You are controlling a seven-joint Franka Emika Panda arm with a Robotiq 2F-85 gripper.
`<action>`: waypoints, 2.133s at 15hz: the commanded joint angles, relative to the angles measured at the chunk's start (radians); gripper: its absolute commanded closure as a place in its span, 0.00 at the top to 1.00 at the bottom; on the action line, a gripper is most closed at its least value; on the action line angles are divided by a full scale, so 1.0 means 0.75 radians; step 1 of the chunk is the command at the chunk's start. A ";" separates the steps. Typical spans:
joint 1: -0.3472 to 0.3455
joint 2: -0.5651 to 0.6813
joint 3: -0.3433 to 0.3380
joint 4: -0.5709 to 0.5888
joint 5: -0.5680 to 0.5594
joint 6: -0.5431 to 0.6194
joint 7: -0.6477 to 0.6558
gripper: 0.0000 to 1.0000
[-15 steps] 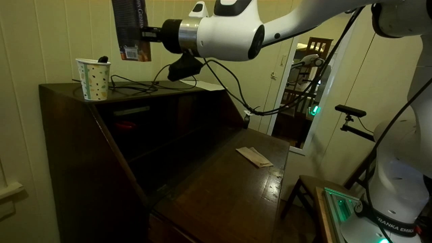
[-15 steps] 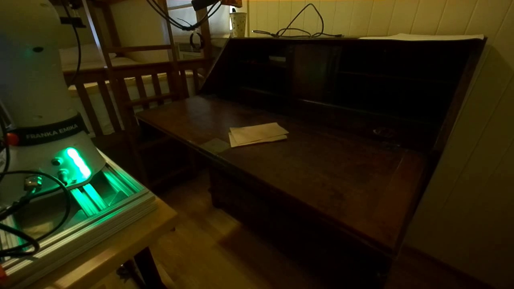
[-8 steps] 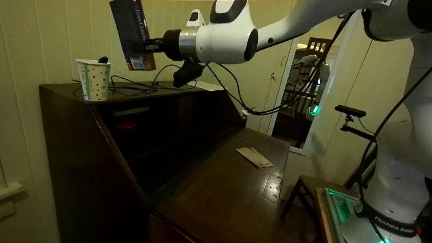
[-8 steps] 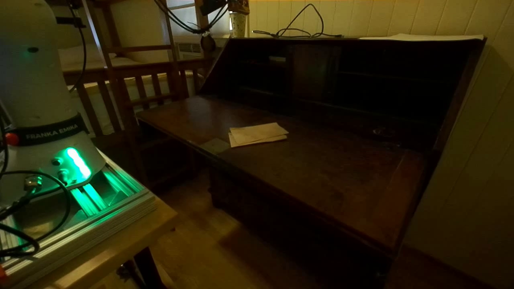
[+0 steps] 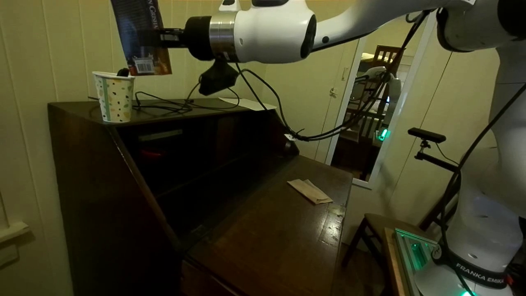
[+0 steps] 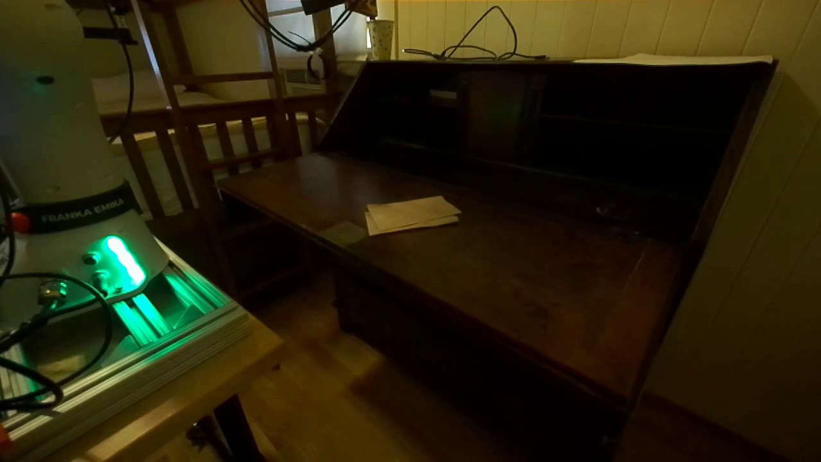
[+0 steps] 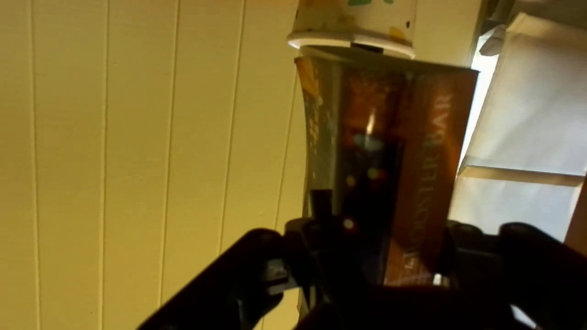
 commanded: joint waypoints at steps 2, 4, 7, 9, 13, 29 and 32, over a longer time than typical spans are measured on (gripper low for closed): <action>-0.129 -0.025 0.079 -0.005 0.000 -0.054 0.068 0.10; -0.171 -0.041 0.088 -0.033 0.000 -0.099 0.093 0.10; -0.228 -0.049 0.051 -0.085 0.000 -0.130 0.170 0.10; -0.207 -0.005 0.047 -0.032 0.000 -0.094 0.125 0.35; -0.232 -0.006 0.047 -0.049 0.000 -0.094 0.141 0.35; -0.209 0.138 0.096 0.053 0.000 -0.325 0.187 0.10; -0.196 0.158 0.097 0.061 0.000 -0.331 0.168 0.10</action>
